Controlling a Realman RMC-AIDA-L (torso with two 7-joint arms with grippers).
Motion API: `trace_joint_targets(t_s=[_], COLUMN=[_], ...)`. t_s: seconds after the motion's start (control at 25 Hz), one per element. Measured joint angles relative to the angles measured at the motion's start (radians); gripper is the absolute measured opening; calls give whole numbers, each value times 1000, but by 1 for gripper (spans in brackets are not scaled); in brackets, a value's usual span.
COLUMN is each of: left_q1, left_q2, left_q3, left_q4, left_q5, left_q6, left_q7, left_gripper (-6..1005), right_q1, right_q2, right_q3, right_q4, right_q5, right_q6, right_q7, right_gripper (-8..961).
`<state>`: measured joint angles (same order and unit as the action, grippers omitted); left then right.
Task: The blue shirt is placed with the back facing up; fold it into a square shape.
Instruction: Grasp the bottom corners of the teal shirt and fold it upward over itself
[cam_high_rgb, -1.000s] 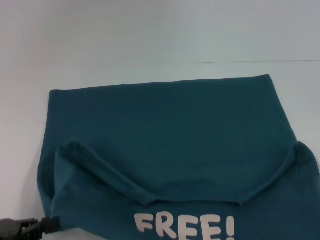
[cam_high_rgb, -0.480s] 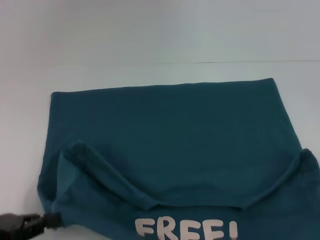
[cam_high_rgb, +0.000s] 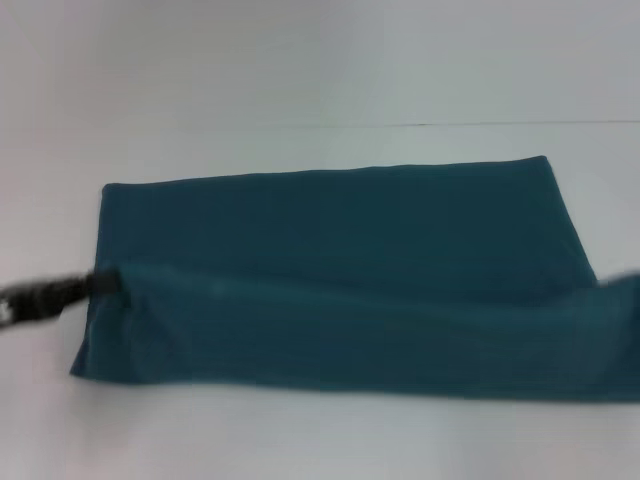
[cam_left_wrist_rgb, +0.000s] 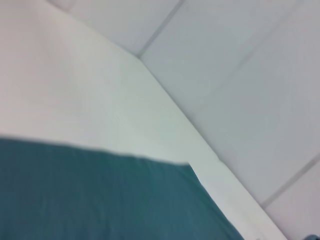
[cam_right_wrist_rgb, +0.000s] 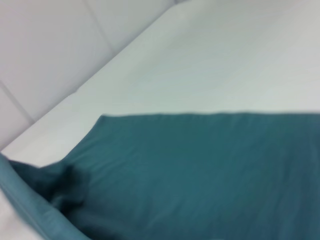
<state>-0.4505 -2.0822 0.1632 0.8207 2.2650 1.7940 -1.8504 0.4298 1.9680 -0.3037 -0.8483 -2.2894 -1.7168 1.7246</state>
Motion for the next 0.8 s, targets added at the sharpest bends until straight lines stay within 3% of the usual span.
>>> trace_joint_targets(t_s=[0.44, 0.48, 0.52, 0.8], left_q1=[-195, -204, -218, -274], left_q2=[4, 2, -2, -23], left_q3=[23, 23, 23, 52], left_q4=[-172, -183, -199, -265], left_q5=[-20, -20, -21, -22], left_q6=[-510, -547, -608, -837], left_q7=[-19, -16, -10, 22], left_gripper=[24, 24, 24, 24], right_q1=[185, 212, 212, 313], right_q2=[-10, -5, -5, 28], right_q3=[-69, -99, -99, -189], right_q4=[184, 218, 218, 344], right_q5=[-4, -2, -2, 0], right_q6=[428, 519, 519, 865], right_q7=[10, 7, 7, -53], right_gripper=[43, 43, 43, 43])
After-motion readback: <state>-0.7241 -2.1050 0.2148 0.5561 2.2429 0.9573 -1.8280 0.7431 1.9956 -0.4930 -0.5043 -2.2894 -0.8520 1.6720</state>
